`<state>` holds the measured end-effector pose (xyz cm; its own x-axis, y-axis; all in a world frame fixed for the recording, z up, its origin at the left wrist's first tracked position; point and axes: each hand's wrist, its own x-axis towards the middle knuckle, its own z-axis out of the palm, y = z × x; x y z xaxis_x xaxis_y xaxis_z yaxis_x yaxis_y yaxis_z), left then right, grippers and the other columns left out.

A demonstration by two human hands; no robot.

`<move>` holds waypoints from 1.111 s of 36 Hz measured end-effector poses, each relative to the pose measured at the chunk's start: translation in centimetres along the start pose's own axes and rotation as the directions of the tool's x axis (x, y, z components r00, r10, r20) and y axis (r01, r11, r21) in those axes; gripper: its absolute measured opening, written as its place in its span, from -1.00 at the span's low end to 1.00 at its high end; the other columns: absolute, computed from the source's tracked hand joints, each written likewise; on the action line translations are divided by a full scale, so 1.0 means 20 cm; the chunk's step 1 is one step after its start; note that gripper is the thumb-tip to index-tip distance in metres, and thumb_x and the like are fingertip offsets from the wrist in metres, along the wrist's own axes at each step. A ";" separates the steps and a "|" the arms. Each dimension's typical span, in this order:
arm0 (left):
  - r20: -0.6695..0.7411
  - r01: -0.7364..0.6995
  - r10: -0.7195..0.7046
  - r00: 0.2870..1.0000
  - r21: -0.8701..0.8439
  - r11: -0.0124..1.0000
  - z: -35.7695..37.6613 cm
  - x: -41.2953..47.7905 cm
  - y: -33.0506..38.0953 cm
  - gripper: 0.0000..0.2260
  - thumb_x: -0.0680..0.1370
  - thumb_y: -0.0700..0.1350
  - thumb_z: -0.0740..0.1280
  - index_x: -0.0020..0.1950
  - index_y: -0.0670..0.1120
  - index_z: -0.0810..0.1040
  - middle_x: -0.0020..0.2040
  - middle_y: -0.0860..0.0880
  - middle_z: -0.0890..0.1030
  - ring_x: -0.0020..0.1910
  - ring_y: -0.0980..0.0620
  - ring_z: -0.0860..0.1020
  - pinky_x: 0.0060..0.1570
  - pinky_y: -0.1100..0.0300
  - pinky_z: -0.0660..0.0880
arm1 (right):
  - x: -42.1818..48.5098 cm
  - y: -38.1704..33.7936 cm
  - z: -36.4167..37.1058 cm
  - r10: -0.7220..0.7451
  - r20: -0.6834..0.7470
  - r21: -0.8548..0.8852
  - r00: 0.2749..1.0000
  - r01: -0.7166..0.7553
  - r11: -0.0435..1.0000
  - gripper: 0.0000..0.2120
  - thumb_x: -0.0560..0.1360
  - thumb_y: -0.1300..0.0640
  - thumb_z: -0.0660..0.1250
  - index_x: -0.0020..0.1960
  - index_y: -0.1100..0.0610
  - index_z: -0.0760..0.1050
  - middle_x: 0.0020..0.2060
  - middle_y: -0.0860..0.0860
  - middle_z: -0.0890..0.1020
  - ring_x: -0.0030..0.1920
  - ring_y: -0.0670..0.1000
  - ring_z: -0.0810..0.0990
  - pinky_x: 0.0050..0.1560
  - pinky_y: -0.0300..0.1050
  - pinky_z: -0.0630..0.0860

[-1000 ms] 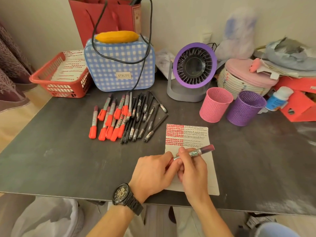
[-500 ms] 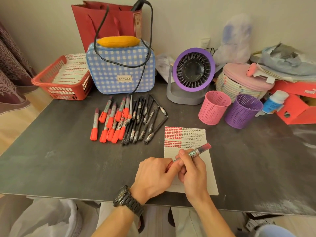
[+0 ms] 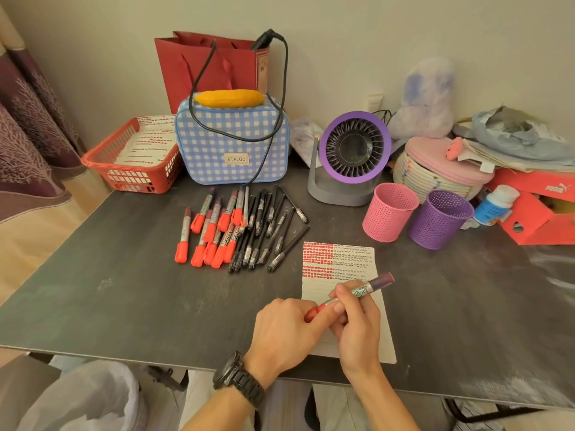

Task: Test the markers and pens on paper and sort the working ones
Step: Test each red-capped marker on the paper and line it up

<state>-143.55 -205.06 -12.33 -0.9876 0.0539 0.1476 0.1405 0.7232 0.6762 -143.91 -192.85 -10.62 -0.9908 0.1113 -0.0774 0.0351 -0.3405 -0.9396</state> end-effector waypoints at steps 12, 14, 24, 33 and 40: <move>-0.014 -0.009 0.011 1.000 0.125 0.992 -0.12 0.06 -0.12 -0.67 0.46 0.44 0.09 -0.02 0.23 0.31 -0.08 0.27 0.43 -0.07 0.26 0.46 -0.15 0.32 0.45 | 0.05 -0.13 -0.13 -0.209 -0.103 -0.302 0.972 0.170 0.938 -0.72 0.66 -0.01 0.26 -0.20 -0.05 0.59 -0.41 -0.05 0.52 -0.35 -0.14 0.50 -0.27 -0.34 0.50; -0.011 -0.008 0.009 1.000 0.127 0.992 -0.12 0.07 -0.14 -0.72 0.50 0.36 0.16 0.09 0.25 0.34 -0.04 0.29 0.40 -0.03 0.25 0.46 -0.10 0.30 0.47 | 0.05 -0.12 -0.17 -0.157 -0.068 -0.333 0.985 0.125 0.934 -0.75 0.65 0.03 0.28 -0.15 0.05 0.60 -0.36 -0.04 0.58 -0.26 -0.11 0.58 -0.06 -0.17 0.58; 0.064 -0.169 0.160 0.985 0.181 0.969 -0.07 0.04 -0.16 -0.67 0.46 0.35 0.28 0.06 0.17 0.40 0.26 0.30 0.49 0.38 0.23 0.35 0.30 0.27 0.30 | -0.07 -0.11 -0.36 -0.081 0.005 -0.374 0.997 0.077 0.924 -0.76 0.60 0.00 0.30 -0.17 0.03 0.63 -0.43 0.03 0.54 -0.35 0.04 0.61 -0.11 -0.03 0.55; 0.100 -0.234 0.219 0.971 0.185 0.954 -0.08 0.02 -0.13 -0.65 0.46 0.35 0.30 0.02 0.29 0.18 0.42 0.18 0.47 0.49 0.11 0.31 0.45 0.00 0.32 | 0.07 -0.22 -0.19 0.039 0.101 -0.314 0.994 -0.006 0.949 -0.86 0.61 0.00 0.33 0.01 -0.06 0.67 -0.12 0.08 0.74 -0.30 0.10 0.71 -0.35 -0.15 0.60; 0.106 -0.204 0.188 0.976 0.171 0.964 -0.08 0.04 -0.14 -0.57 0.41 0.38 0.34 -0.02 0.26 0.13 0.35 0.23 0.51 0.48 0.18 0.30 0.44 0.05 0.30 | 0.22 -0.09 -0.05 0.007 0.074 -0.436 0.997 0.026 0.900 -0.77 0.55 -0.04 0.45 -0.11 0.13 0.59 -0.39 0.10 0.67 -0.42 0.02 0.64 -0.42 -0.14 0.56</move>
<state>-144.57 -208.22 -12.90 -0.9452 0.2620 0.1945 0.3253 0.8035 0.4985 -148.26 -190.80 -9.58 -0.9975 0.0397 -0.0590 0.0628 0.1031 -0.9927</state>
